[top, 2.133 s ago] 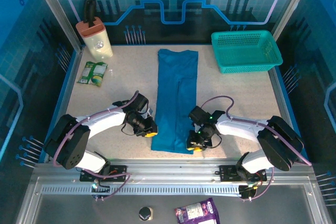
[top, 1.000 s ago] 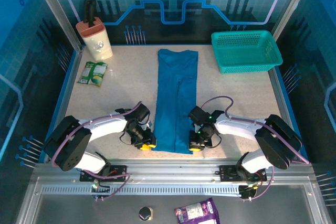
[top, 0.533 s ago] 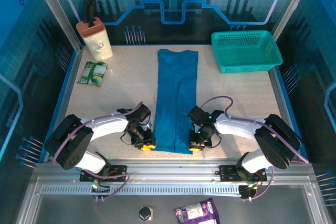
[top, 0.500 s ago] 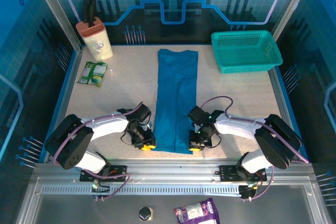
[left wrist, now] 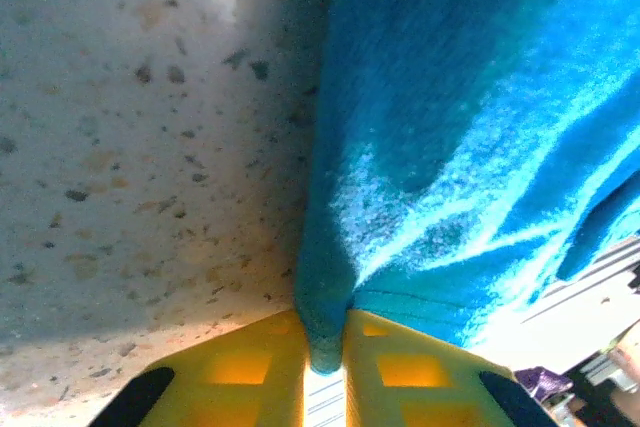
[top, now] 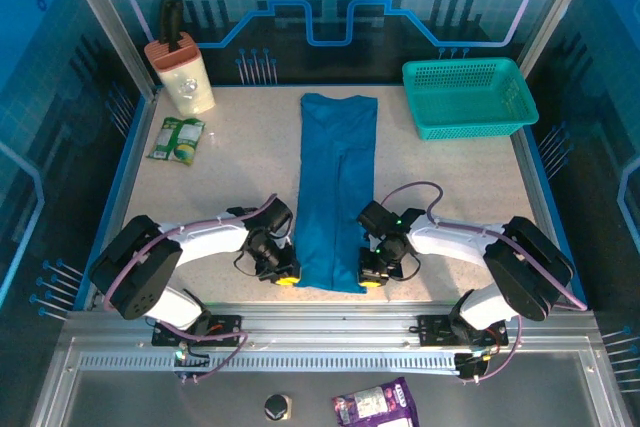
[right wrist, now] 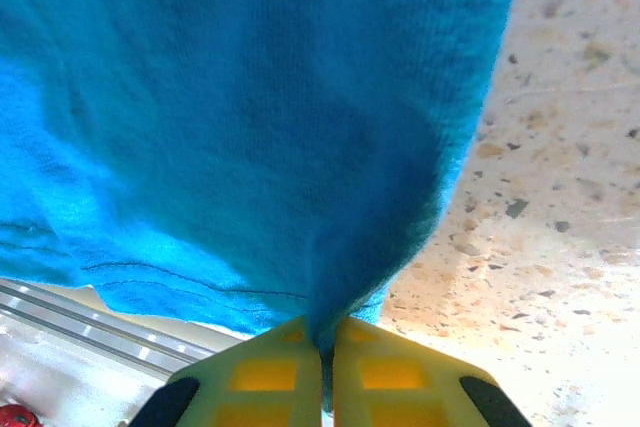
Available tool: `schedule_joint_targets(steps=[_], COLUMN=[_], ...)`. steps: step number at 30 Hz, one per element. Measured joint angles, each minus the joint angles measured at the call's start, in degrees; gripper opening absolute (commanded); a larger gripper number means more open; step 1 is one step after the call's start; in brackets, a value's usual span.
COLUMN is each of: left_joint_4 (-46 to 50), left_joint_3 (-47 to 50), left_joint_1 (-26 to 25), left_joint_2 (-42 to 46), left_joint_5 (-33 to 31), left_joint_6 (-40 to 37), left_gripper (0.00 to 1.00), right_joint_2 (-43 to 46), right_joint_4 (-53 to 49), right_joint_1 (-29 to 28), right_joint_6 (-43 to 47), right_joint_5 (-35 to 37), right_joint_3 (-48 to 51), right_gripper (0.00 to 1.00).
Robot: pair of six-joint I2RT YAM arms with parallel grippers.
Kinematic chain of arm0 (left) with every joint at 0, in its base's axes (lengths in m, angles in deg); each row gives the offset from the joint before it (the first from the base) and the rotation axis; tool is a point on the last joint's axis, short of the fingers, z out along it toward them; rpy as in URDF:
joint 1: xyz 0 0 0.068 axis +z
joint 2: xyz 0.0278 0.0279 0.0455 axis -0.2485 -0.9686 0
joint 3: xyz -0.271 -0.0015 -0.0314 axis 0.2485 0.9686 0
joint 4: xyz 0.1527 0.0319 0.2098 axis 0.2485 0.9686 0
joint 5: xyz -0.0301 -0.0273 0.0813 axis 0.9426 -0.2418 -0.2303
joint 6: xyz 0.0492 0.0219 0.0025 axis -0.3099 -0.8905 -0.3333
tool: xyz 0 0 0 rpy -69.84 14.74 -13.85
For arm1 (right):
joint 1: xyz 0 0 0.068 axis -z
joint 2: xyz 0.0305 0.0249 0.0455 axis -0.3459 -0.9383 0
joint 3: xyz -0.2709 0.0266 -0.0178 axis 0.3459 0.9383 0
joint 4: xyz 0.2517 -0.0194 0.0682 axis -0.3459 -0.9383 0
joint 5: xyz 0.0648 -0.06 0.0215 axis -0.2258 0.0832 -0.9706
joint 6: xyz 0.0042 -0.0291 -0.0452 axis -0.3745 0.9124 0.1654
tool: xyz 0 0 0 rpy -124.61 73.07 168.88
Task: Fold the inside-out t-shirt
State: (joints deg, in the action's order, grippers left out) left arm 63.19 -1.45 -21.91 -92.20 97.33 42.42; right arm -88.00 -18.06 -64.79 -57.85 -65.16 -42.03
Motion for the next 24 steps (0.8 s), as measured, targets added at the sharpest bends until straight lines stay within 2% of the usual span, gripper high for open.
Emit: schedule_joint_targets(steps=[3,13,24], left_joint_4=[0.2,4.7,11.1], left_joint_3=[-0.2,-1.4,-2.6], left_joint_1=[0.0,-0.7,-7.7], left_joint_2=[0.4,6.0,12.8], left_joint_5=[-0.1,1.0,6.4], left_joint_6=[-0.3,-3.9,-6.9], left_gripper=[0.0,0.0,0.0], right_joint_2=[0.0,7.0,18.3], right_joint_4=[-0.8,-5.8,-16.1], right_joint_1=[0.0,-0.4,-8.9], right_joint_6=[0.3,0.4,-1.6], right_joint_5=[0.2,1.7,2.1], right_joint_3=[-0.2,-0.5,-1.1], right_gripper=[0.02,0.0,0.0])
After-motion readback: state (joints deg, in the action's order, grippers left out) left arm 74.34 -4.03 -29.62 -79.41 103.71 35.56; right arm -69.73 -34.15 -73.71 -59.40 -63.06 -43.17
